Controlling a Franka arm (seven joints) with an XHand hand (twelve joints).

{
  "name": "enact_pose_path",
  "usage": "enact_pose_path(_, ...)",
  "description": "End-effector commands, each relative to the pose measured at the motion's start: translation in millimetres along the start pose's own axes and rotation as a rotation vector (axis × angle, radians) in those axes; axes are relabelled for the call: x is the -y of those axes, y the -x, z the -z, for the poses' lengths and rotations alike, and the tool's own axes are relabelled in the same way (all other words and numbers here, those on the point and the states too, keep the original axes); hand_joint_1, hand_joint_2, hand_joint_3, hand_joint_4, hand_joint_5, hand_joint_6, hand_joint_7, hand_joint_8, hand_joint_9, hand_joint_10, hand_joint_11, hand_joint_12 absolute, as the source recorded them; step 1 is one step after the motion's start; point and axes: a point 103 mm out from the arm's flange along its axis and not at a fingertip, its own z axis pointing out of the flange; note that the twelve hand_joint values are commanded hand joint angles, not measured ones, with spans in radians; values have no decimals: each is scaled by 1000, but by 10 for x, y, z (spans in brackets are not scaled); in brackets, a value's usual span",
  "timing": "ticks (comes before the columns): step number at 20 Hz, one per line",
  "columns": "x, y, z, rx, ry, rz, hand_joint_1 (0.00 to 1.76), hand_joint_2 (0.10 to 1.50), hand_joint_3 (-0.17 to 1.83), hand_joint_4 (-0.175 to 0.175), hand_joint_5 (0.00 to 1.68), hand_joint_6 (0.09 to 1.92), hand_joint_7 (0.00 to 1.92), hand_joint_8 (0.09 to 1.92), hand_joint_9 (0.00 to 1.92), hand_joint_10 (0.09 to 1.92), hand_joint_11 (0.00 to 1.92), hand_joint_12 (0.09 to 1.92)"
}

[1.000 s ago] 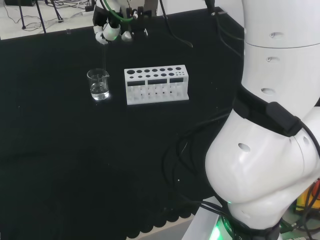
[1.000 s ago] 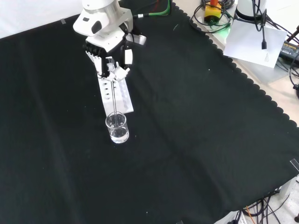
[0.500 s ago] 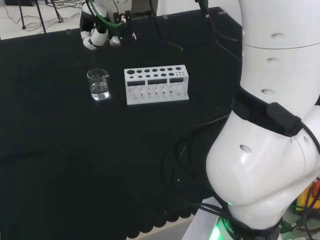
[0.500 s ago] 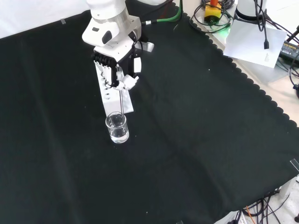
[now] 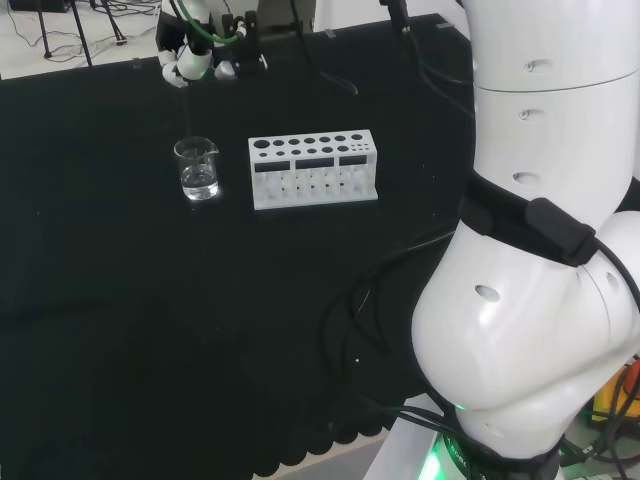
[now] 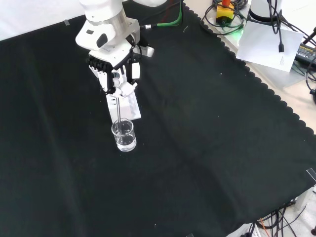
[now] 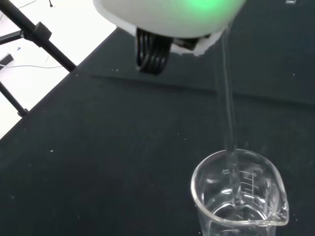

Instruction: Stir in the beaker to the left of the white test tube rack with the glass rod.

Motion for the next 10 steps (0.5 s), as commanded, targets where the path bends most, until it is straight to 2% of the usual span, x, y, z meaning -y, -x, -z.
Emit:
enact_pose_path(1,187,76,52,6,-2,-19,1214,599,867,-175,1175,933,1436,1222,1726,932,1754,595)
enact_pose_path(6,298,-23,142,25,9,-10,1214,599,867,-175,1175,933,1436,1222,1726,932,1754,596)
enact_pose_path(10,355,-19,183,44,9,-20,1214,599,867,-175,1175,933,1436,1222,1726,932,1754,596)
